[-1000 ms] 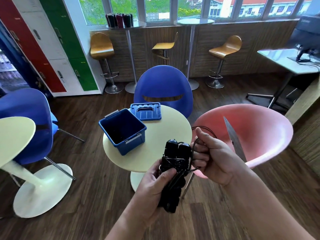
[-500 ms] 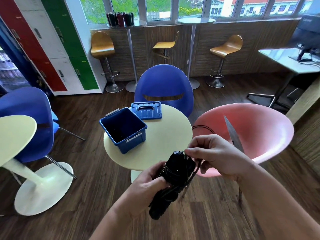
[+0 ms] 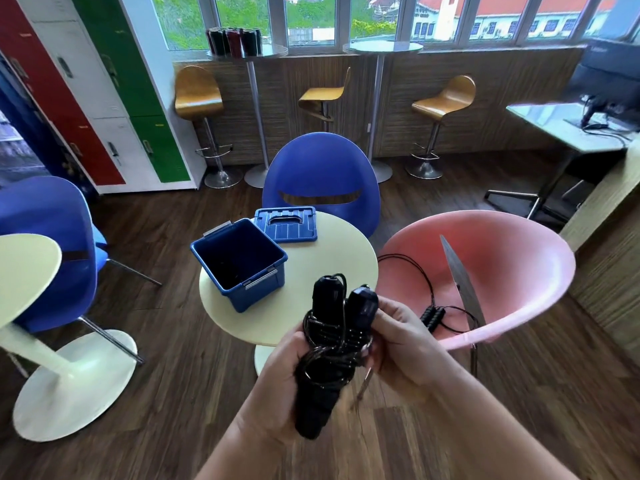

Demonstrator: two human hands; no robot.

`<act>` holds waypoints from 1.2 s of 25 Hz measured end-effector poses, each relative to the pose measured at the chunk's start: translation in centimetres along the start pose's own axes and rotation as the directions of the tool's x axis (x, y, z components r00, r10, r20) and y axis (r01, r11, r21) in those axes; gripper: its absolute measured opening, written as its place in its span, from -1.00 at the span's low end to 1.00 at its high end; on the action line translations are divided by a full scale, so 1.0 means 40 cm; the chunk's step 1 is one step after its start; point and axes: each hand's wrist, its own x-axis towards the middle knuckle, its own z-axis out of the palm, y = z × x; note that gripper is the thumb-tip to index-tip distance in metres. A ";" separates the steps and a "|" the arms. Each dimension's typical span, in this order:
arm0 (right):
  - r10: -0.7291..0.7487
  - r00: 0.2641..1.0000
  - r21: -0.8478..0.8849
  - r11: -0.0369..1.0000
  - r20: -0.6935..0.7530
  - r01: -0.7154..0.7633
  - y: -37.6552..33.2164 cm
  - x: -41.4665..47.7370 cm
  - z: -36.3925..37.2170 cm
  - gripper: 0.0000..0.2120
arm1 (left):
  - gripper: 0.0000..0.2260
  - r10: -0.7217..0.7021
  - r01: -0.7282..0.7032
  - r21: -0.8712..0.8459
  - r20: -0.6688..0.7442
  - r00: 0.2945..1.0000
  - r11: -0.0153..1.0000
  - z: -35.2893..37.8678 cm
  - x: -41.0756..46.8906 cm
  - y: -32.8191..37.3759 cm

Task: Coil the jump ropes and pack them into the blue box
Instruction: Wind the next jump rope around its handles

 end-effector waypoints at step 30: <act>-0.305 0.949 -0.626 0.757 -0.082 0.189 0.029 -0.026 -0.025 -0.64 | -0.69 0.160 -0.052 0.380 -0.257 0.953 0.924 0.008 0.064 -0.012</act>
